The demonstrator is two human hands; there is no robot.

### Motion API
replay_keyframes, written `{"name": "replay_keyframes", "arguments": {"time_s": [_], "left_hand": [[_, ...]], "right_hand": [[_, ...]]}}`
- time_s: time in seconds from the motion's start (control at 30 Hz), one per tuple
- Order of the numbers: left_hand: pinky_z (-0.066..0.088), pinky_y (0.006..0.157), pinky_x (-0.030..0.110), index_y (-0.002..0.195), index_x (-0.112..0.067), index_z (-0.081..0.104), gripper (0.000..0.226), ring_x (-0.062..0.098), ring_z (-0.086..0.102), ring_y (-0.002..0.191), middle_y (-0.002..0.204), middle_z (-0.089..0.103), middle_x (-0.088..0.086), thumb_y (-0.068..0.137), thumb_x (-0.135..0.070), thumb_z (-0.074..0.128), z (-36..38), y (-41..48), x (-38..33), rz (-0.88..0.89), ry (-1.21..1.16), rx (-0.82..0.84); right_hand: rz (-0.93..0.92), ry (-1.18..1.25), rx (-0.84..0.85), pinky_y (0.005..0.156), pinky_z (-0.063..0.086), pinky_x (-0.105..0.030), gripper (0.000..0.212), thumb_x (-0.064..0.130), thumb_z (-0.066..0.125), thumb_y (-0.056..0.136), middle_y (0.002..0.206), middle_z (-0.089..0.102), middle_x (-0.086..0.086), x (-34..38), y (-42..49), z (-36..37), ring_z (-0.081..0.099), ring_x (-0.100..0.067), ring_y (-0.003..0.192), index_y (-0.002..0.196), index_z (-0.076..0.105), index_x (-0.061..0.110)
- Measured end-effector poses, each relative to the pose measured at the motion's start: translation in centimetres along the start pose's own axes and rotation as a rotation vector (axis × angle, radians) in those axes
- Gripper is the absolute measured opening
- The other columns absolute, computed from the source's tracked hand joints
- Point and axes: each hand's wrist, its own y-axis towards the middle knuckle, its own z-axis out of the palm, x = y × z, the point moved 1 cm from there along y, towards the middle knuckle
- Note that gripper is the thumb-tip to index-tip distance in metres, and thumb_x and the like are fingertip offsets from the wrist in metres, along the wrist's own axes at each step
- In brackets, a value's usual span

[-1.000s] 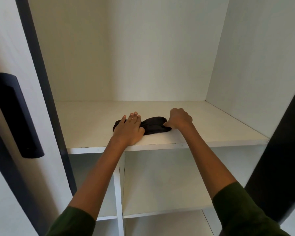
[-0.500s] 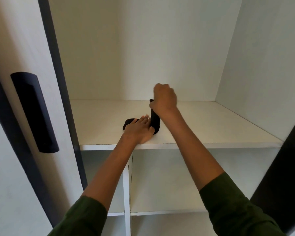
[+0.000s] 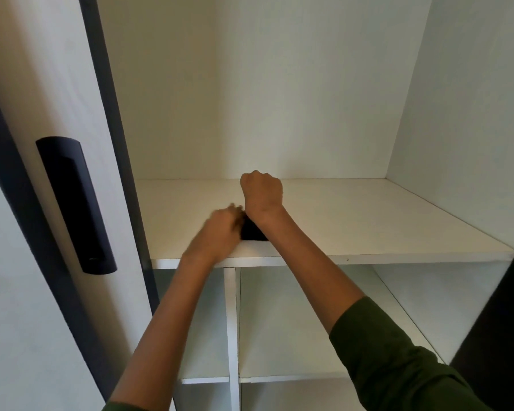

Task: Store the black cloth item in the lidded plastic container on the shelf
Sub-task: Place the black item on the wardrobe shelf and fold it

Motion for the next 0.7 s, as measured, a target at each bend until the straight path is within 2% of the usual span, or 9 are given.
{"name": "replay_keyframes", "arguments": {"time_s": [0.03, 0.07, 0.13, 0.2, 0.27, 0.33, 0.5, 0.6, 0.7], "left_hand": [[0.046, 0.097, 0.036, 0.114, -0.001, 0.064, 0.033, 0.033, 0.061, 0.11, 0.118, 0.065, 0.019, 0.093, 0.0, 0.038, -0.6, 0.4, 0.9, -0.05, -0.001, -0.097], [0.044, 0.099, 0.033, 0.118, 0.0, 0.064, 0.035, 0.031, 0.06, 0.113, 0.122, 0.064, 0.019, 0.092, 0.003, 0.04, -1.1, 0.9, 1.7, -0.118, 0.002, -0.192], [0.045, 0.094, 0.029, 0.118, 0.002, 0.064, 0.033, 0.03, 0.062, 0.11, 0.121, 0.064, 0.019, 0.091, 0.003, 0.045, -1.8, 1.8, 3.0, -0.292, -0.046, -0.278], [0.052, 0.075, 0.021, 0.109, 0.004, 0.068, 0.026, 0.027, 0.068, 0.083, 0.102, 0.069, 0.019, 0.089, 0.0, 0.052, -1.9, 2.4, 3.4, -0.393, -0.175, -0.193], [0.048, 0.048, 0.007, 0.101, 0.006, 0.07, 0.021, 0.015, 0.061, 0.058, 0.084, 0.068, 0.017, 0.087, 0.0, 0.056, -1.6, 2.4, 3.1, -0.418, -0.272, -0.114], [0.04, 0.037, 0.002, 0.097, 0.007, 0.07, 0.018, 0.008, 0.056, 0.053, 0.084, 0.068, 0.016, 0.085, 0.001, 0.058, -1.4, 2.4, 2.9, -0.425, -0.32, -0.105], [0.035, 0.031, 0.004, 0.086, 0.001, 0.067, 0.013, -0.005, 0.053, 0.029, 0.062, 0.055, 0.006, 0.085, 0.005, 0.055, -2.0, 2.8, 2.7, -0.444, -0.367, -0.044], [0.038, 0.03, 0.009, 0.075, 0.002, 0.064, 0.016, 0.001, 0.052, 0.025, 0.06, 0.055, 0.01, 0.084, 0.007, 0.052, -2.3, 3.0, 2.7, -0.482, -0.38, -0.033], [0.038, 0.029, 0.01, 0.058, -0.001, 0.055, 0.024, 0.013, 0.053, 0.032, 0.054, 0.052, 0.01, 0.082, 0.001, 0.054, -2.4, 3.5, 2.8, -0.478, -0.319, -0.019]], "right_hand": [[-0.013, 0.0, 0.012, 0.065, 0.038, -0.025, 0.016, -0.01, 0.062, 0.076, 0.082, 0.059, -0.005, 0.2, -0.2, -0.1, 0.062, -0.025, 0.083, 0.081, 0.056, 0.004], [-0.017, 0.002, 0.01, 0.066, 0.038, -0.025, 0.023, -0.009, 0.062, 0.077, 0.095, 0.065, -0.007, 0.4, -0.3, 0.1, 0.064, -0.025, 0.091, 0.096, 0.061, 0.004], [-0.027, 0.028, -0.007, 0.067, 0.038, -0.026, 0.031, -0.008, 0.062, 0.078, 0.106, 0.066, -0.009, 1.0, -0.5, 0.6, 0.065, -0.025, 0.097, 0.107, 0.061, 0.004], [-0.034, 0.041, -0.028, 0.068, 0.039, -0.027, 0.031, -0.008, 0.062, 0.08, 0.108, 0.066, -0.011, 1.7, -0.6, 0.9, 0.065, -0.026, 0.098, 0.108, 0.06, 0.004], [-0.048, 0.069, -0.044, 0.069, 0.04, -0.028, 0.027, -0.006, 0.06, 0.083, 0.109, 0.065, -0.013, 2.2, -0.7, 1.2, 0.064, -0.027, 0.098, 0.108, 0.06, 0.002], [-0.057, 0.084, -0.046, 0.068, 0.038, -0.028, 0.022, -0.005, 0.056, 0.086, 0.108, 0.064, -0.015, 2.6, -0.9, 1.7, 0.063, -0.029, 0.098, 0.107, 0.059, 0.001], [-0.023, 0.147, 0.025, 0.071, 0.044, -0.031, 0.02, 0.003, 0.053, 0.092, 0.112, 0.064, -0.018, 2.9, -1.6, 2.7, 0.06, -0.031, 0.104, 0.111, 0.059, 0.0], [-0.04, 0.165, 0.038, 0.076, 0.046, -0.032, 0.022, 0.006, 0.052, 0.093, 0.112, 0.064, -0.017, 2.9, -2.3, 2.9, 0.059, -0.03, 0.105, 0.113, 0.059, 0.0], [-0.07, 0.187, 0.026, 0.076, 0.048, -0.032, 0.026, 0.008, 0.052, 0.093, 0.11, 0.066, -0.016, 3.0, -3.1, 3.0, 0.062, -0.029, 0.101, 0.117, 0.06, 0.001]]}}
